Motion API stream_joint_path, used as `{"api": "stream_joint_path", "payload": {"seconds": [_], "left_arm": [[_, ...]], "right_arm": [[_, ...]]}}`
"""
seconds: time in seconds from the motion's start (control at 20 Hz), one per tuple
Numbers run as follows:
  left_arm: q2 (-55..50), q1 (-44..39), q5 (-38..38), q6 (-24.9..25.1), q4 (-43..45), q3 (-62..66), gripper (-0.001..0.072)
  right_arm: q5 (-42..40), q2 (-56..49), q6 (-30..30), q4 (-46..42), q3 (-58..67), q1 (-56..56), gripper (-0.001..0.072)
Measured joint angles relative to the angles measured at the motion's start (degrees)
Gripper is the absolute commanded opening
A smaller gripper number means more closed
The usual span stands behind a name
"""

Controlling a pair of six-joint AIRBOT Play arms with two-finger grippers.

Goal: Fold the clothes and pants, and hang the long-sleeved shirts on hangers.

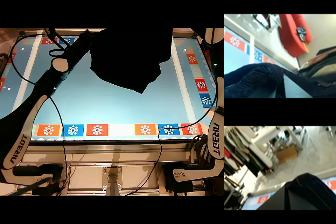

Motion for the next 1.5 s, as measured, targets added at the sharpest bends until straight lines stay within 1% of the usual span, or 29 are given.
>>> {"api": "stream_joint_path", "payload": {"seconds": [0.2,0.35,0.45,0.6,0.8,1.15,1.3,1.5], "left_arm": [[-3.2,-0.4,1.0,-1.0,0.0,6.2,0.0033],[-4.6,-0.5,1.5,-1.3,0.1,10.6,0.0033],[-5.0,-0.5,1.6,-1.3,0.3,12.5,0.0034],[-5.4,-0.3,-1.2,-1.4,2.3,13.7,0.0033],[-5.6,-0.2,-2.8,-1.5,3.5,14.7,0.0033],[-6.0,-0.3,-4.5,-1.5,4.0,16.9,0.0034],[-6.6,-0.2,-5.4,-0.6,4.2,17.0,0.0034],[-7.6,-0.1,-5.6,-0.1,4.2,17.1,0.0034]], "right_arm": [[-4.0,-2.6,-5.5,0.1,5.0,0.4,0.0011],[-4.5,-3.6,-7.9,1.0,7.2,0.4,0.0011],[-3.1,-3.9,-8.8,1.8,7.9,0.4,0.0011],[-1.8,-4.1,-9.6,2.4,8.4,0.5,0.0010],[-2.7,-4.2,-10.1,3.5,8.5,0.3,0.0010],[-4.4,-3.4,-12.7,4.5,10.2,0.5,0.0010],[-4.9,-3.1,-13.1,4.6,10.6,0.8,0.0010],[-7.0,-2.9,-15.9,4.7,10.8,1.7,0.0010]]}}
